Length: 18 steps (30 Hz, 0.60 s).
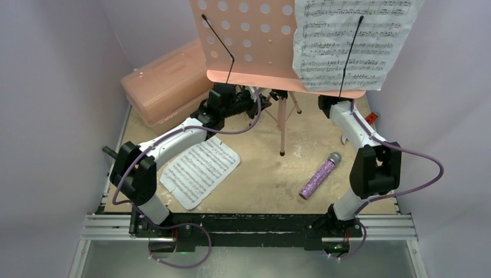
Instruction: Set up the instrument practice props
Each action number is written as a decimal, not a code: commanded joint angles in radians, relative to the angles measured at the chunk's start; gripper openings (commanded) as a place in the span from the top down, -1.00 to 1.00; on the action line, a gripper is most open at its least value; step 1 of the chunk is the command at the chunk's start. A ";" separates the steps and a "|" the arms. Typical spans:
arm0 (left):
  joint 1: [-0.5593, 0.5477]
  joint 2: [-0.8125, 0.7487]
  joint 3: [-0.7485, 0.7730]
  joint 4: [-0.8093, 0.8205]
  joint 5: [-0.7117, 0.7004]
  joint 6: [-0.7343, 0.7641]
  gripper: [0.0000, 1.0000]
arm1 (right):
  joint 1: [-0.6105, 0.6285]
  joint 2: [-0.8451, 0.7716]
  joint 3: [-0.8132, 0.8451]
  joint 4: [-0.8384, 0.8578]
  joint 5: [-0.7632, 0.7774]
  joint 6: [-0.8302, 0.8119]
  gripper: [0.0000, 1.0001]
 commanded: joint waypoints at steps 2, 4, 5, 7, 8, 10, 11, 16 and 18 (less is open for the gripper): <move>0.039 0.056 -0.008 -0.214 -0.117 -0.049 1.00 | -0.009 -0.141 0.117 0.220 0.224 -0.023 1.00; 0.044 0.058 -0.002 -0.226 -0.120 -0.024 1.00 | -0.009 -0.146 0.103 0.235 0.238 -0.014 1.00; 0.047 0.057 0.000 -0.255 -0.126 -0.023 1.00 | -0.009 -0.145 0.102 0.245 0.242 -0.006 1.00; 0.053 0.052 -0.008 -0.273 -0.137 -0.022 1.00 | -0.009 -0.143 0.106 0.254 0.247 0.003 1.00; 0.057 0.051 -0.013 -0.279 -0.141 -0.023 1.00 | -0.009 -0.143 0.109 0.254 0.253 0.004 1.00; 0.065 0.051 -0.020 -0.293 -0.150 -0.022 1.00 | -0.009 -0.141 0.117 0.255 0.263 0.004 1.00; 0.068 0.051 -0.022 -0.299 -0.152 -0.019 1.00 | -0.008 -0.139 0.122 0.257 0.264 0.010 1.00; 0.088 0.047 -0.034 -0.306 -0.165 -0.019 1.00 | -0.009 -0.136 0.095 0.296 0.280 0.033 1.00; 0.095 0.050 -0.037 -0.305 -0.167 -0.019 1.00 | -0.007 -0.136 0.077 0.306 0.286 0.035 1.00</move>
